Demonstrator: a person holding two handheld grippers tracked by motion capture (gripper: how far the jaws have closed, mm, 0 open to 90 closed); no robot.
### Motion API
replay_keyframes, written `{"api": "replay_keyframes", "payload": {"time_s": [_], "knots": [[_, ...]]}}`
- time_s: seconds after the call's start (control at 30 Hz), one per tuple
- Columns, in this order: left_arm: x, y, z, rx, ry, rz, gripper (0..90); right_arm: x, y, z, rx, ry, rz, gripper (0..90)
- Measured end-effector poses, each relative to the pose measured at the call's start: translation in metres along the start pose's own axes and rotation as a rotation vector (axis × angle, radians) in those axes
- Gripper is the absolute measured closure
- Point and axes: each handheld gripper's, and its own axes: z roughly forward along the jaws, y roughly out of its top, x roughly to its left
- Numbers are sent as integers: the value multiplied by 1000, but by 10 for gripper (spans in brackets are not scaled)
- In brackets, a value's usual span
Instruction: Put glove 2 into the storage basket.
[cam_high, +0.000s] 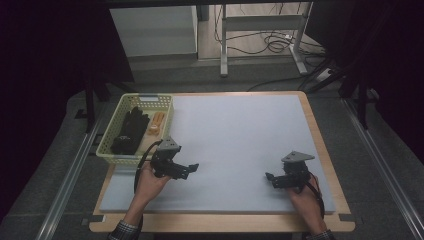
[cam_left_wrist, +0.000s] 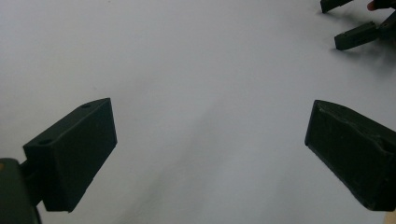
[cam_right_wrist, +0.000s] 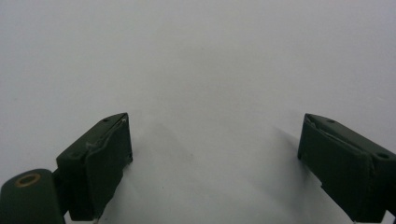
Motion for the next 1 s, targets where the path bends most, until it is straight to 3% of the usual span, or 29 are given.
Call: {"api": "replay_keyframes", "payload": {"time_s": [1.0], "knots": [[-27, -20, 30, 22, -36, 49, 25, 0, 0, 0, 0, 0, -1, 96]]}}
